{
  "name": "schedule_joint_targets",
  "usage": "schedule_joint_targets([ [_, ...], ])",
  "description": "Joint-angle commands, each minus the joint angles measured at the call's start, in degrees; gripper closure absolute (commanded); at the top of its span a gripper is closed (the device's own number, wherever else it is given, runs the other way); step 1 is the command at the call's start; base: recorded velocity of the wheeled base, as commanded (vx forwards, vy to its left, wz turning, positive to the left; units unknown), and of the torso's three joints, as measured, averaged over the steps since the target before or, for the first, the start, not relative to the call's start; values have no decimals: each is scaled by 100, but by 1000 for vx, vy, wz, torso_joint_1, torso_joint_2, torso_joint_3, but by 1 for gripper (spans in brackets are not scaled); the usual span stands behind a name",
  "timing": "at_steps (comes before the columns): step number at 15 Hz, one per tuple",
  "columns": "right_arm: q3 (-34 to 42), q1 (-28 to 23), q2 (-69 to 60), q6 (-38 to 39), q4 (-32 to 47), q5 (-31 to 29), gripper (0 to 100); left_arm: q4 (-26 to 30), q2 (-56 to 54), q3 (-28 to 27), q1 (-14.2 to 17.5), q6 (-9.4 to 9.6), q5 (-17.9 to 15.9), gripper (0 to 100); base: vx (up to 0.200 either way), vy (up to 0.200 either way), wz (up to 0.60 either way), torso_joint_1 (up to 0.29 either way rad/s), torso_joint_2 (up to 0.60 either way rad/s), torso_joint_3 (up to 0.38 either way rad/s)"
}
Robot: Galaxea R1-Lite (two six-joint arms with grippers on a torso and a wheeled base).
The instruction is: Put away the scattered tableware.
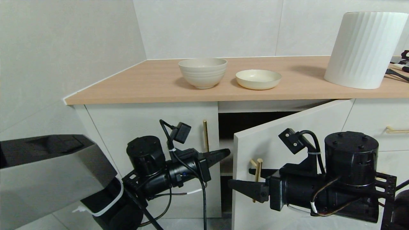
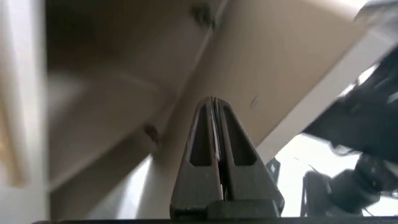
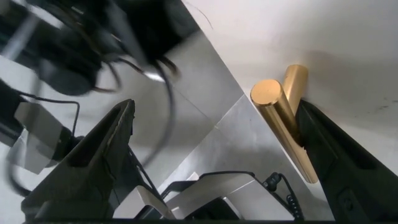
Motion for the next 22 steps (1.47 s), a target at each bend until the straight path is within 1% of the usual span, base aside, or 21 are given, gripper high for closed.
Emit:
schedule_joint_targets([
  [1, 17, -19, -123, -8, -12, -23, 0, 96, 250, -90, -114, -1, 34, 100, 0, 0, 0, 0, 0, 0],
  [2, 17, -28, -132, -8, -12, -32, 0, 201, 242, -160, -158, -1, 113, 100, 0, 0, 0, 0, 0, 0],
  [3, 17, -28, -132, -8, -12, -58, 0, 280, 242, -178, -228, 34, 122, 100, 0, 0, 0, 0, 0, 0],
  [5, 17, -28, -88, -87, -12, -251, 0, 597, 189, -178, -342, 184, 157, 100, 0, 0, 0, 0, 0, 0],
  [7, 17, -36, -44, -184, -12, -383, 0, 1379, -57, -292, -421, 606, 526, 100, 0, 0, 0, 0, 0, 0],
  [8, 26, -36, -62, -184, -12, -392, 0, 1616, -172, -336, -465, 720, 728, 100, 0, 0, 0, 0, 0, 0],
  [11, 149, -36, -194, -193, -3, -383, 0, 1590, -66, -441, -667, 729, 948, 100, 0, 0, 0, 0, 0, 0],
  [13, 201, -36, -264, -201, 32, -383, 0, 1282, 198, -573, -755, 737, 1273, 100, 0, 0, 0, 0, 0, 0],
  [14, 237, -80, -255, -219, 32, -383, 0, 1098, 312, -591, -764, 737, 1282, 100, 0, 0, 0, 0, 0, 0],
  [15, 298, -116, -273, -254, 32, -383, 0, 1036, 347, -600, -773, 729, 1282, 100, 0, 0, 0, 0, 0, 0],
  [18, 597, -529, -396, -799, 41, -374, 0, 1045, 312, -591, -782, 729, 1273, 100, 0, 0, 0, 0, 0, 0],
  [19, 606, -625, -536, -852, 103, -374, 0, 1062, 277, -600, -782, 729, 1265, 100, 0, 0, 0, 0, 0, 0],
  [20, 588, -740, -774, -931, 463, -383, 0, 1089, 242, -600, -782, 729, 1265, 100, 0, 0, 0, 0, 0, 0],
  [21, 500, -801, -1072, -1054, 1105, -418, 0, 1168, 242, -617, -782, 729, 1265, 100, 0, 0, 0, 0, 0, 0],
  [22, 421, -801, -1319, -1098, 1738, -691, 0, 1300, 215, -670, -782, 729, 1265, 100, 0, 0, 0, 0, 0, 0],
])
